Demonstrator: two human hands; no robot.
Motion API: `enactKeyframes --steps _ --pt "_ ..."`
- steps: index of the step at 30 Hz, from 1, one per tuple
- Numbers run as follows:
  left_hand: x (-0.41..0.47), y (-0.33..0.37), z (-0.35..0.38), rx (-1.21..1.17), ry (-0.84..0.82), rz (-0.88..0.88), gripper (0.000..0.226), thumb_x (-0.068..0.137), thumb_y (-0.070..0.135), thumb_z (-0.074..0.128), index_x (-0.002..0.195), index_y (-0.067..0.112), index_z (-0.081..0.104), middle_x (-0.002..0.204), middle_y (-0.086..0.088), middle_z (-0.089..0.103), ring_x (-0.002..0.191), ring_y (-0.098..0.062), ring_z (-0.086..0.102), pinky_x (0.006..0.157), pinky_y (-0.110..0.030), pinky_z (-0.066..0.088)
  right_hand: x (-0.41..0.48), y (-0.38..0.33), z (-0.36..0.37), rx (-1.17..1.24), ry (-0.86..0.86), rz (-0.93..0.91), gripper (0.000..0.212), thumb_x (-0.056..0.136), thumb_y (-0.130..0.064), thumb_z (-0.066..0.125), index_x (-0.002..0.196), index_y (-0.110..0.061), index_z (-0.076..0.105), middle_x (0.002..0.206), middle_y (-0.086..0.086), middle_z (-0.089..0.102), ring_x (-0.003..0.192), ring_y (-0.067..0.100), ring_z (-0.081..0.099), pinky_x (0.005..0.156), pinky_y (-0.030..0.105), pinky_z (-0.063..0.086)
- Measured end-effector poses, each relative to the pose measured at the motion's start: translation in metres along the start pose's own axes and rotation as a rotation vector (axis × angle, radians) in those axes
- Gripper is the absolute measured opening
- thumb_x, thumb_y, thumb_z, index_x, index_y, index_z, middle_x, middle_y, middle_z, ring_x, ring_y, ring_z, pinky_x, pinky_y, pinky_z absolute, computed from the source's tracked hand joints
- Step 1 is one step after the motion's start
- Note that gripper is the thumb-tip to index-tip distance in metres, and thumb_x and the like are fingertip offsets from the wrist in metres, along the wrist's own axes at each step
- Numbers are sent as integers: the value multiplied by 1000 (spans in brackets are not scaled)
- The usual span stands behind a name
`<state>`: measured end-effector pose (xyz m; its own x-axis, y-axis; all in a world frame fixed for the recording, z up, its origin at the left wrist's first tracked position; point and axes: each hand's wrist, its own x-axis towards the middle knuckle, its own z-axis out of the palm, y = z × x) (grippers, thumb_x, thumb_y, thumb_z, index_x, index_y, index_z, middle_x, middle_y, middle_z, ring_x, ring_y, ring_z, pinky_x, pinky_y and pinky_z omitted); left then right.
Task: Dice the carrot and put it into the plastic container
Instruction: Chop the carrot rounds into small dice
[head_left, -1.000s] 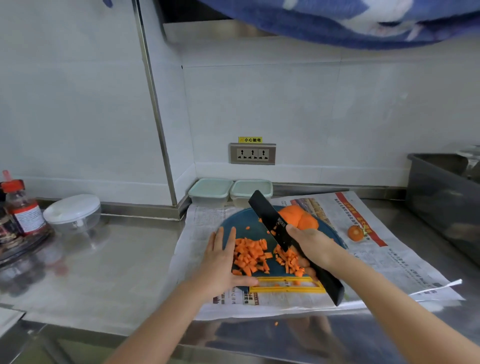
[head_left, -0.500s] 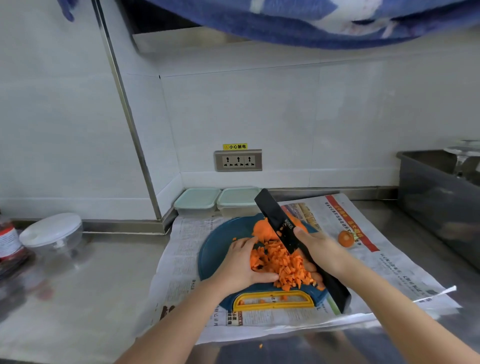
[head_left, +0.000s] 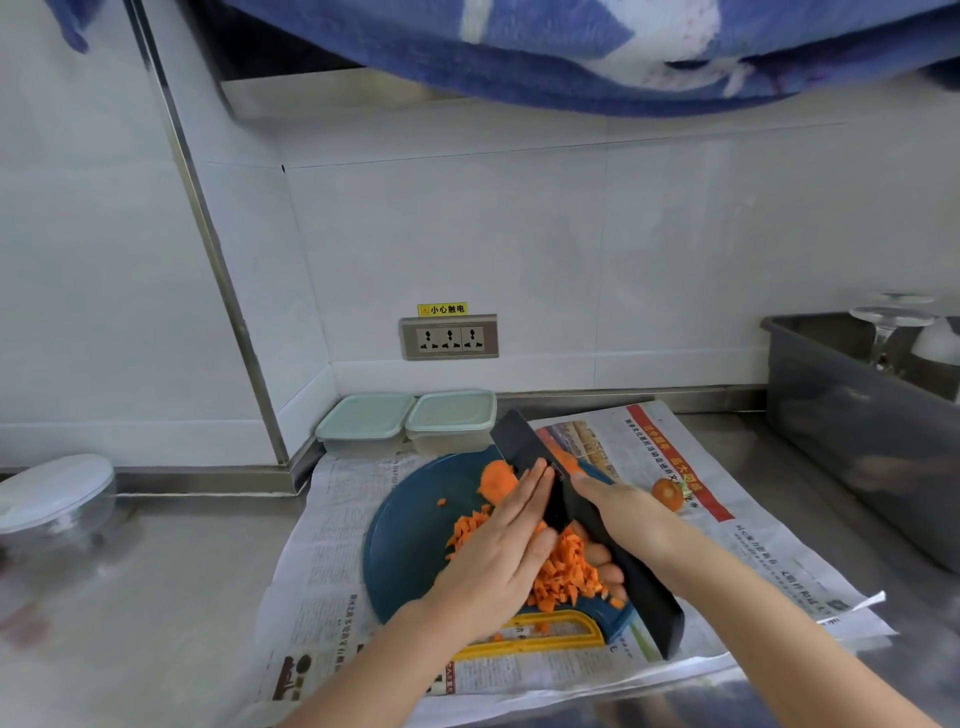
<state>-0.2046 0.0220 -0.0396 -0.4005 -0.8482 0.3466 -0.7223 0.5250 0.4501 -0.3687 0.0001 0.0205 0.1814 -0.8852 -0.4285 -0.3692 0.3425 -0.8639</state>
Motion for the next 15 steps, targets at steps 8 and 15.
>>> enactKeyframes --steps 8,15 --pt "1 -42 -14 18 65 -296 50 100 45 20 148 36 10 154 20 -13 141 0 -22 112 -19 -14 6 -15 -25 46 43 -84 54 98 -53 38 66 -10 49 49 5 46 39 18 39 42 24 35" --pt "15 -65 -13 -307 -54 -505 46 102 40 30 146 28 33 150 6 36 135 -5 32 111 -21 22 43 -16 -19 -108 232 -227 47 101 -45 32 68 -18 52 60 3 53 42 10 50 58 29 38"
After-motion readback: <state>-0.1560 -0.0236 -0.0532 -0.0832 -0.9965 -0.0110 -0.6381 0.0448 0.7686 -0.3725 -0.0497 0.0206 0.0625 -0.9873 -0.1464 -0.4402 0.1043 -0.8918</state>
